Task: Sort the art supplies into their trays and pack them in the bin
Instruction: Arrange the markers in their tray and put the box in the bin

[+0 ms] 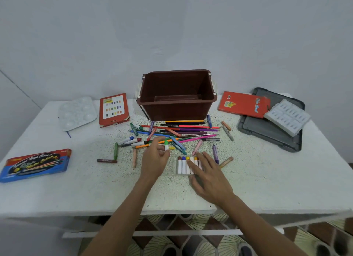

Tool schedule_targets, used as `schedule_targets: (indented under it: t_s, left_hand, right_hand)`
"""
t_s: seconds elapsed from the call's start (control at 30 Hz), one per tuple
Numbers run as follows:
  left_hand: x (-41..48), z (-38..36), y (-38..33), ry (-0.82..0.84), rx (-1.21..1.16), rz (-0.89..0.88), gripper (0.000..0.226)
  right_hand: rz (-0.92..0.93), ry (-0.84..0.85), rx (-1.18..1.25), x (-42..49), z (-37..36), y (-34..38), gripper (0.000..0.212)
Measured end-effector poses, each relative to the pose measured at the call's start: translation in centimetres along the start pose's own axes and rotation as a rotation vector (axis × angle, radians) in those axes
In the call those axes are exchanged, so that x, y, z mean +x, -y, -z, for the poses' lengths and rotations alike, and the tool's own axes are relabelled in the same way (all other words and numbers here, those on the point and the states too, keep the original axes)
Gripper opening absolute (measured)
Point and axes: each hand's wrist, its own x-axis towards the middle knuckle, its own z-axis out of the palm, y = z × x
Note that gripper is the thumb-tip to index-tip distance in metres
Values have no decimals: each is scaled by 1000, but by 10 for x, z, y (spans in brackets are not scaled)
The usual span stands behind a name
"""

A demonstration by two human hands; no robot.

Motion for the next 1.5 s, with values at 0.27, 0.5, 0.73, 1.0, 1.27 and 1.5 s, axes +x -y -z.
schedule_targets:
  t_s: [0.27, 0.5, 0.73, 1.0, 1.27, 1.5]
  left_hand:
    - [-20, -1, 9, 172, -20, 27, 43]
    - [-22, -3, 12, 228, 74, -73, 44]
    - [-23, -10, 21, 243, 166, -155, 50]
    - [-28, -13, 30, 220, 189, -249, 48]
    - [-33, -17, 36, 171, 279, -304, 60]
    - [-29, -7, 36, 63, 303, -331, 33]
  right_hand:
    - [-1, 2, -3, 0, -1, 0, 51]
    - [-14, 8, 1, -1, 1, 3, 52]
    - [-12, 4, 0, 0, 0, 2, 51]
    - [-6, -10, 20, -1, -1, 0, 51]
    - [-4, -25, 12, -2, -1, 1, 51]
    - [4, -29, -7, -2, -2, -1, 51]
